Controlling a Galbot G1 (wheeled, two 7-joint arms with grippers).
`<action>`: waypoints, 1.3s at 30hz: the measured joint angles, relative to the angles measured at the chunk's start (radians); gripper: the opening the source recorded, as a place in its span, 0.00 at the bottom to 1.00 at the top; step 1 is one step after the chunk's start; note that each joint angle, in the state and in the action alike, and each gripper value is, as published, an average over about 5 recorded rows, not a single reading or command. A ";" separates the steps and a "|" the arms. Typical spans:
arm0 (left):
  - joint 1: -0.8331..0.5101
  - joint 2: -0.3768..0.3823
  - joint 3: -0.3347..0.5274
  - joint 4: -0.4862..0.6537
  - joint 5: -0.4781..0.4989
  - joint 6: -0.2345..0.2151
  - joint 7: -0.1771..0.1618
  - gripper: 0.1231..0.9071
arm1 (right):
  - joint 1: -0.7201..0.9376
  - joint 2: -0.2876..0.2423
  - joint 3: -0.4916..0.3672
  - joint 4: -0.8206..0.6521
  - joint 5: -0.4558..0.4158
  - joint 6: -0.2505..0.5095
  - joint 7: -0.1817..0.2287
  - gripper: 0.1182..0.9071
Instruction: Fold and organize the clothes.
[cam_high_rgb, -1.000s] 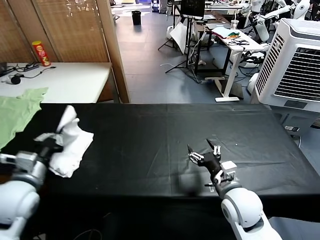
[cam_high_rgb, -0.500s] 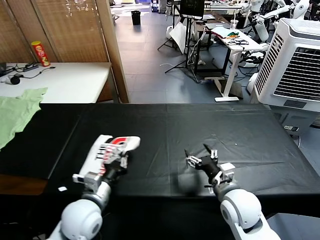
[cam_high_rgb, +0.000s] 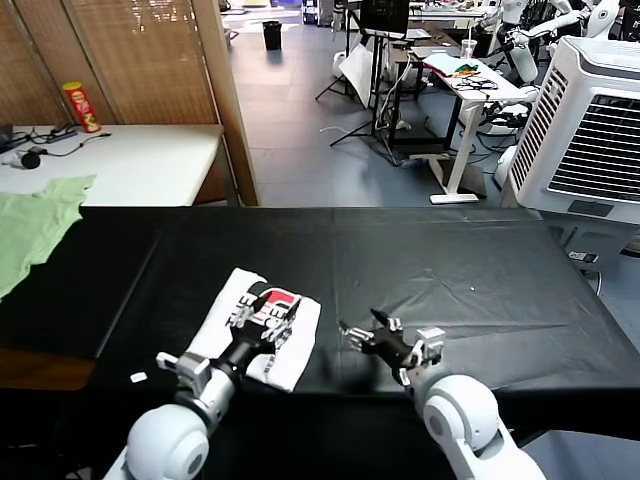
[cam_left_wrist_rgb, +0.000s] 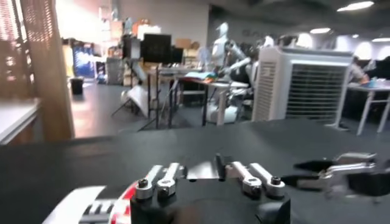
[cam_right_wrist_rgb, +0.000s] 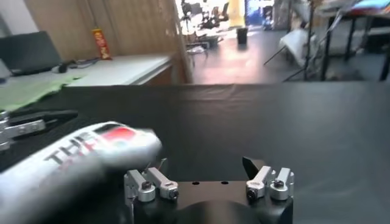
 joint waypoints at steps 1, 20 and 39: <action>0.001 0.000 -0.004 0.000 -0.001 -0.006 0.000 0.77 | 0.003 0.004 -0.005 -0.004 0.018 -0.003 0.008 0.86; 0.055 0.002 -0.075 -0.001 0.003 -0.038 -0.031 0.86 | 0.065 0.123 -0.161 -0.136 0.136 -0.015 0.126 0.80; 0.088 -0.007 -0.118 -0.005 0.005 -0.058 -0.036 0.86 | 0.140 0.129 -0.127 -0.138 0.073 0.037 0.019 0.01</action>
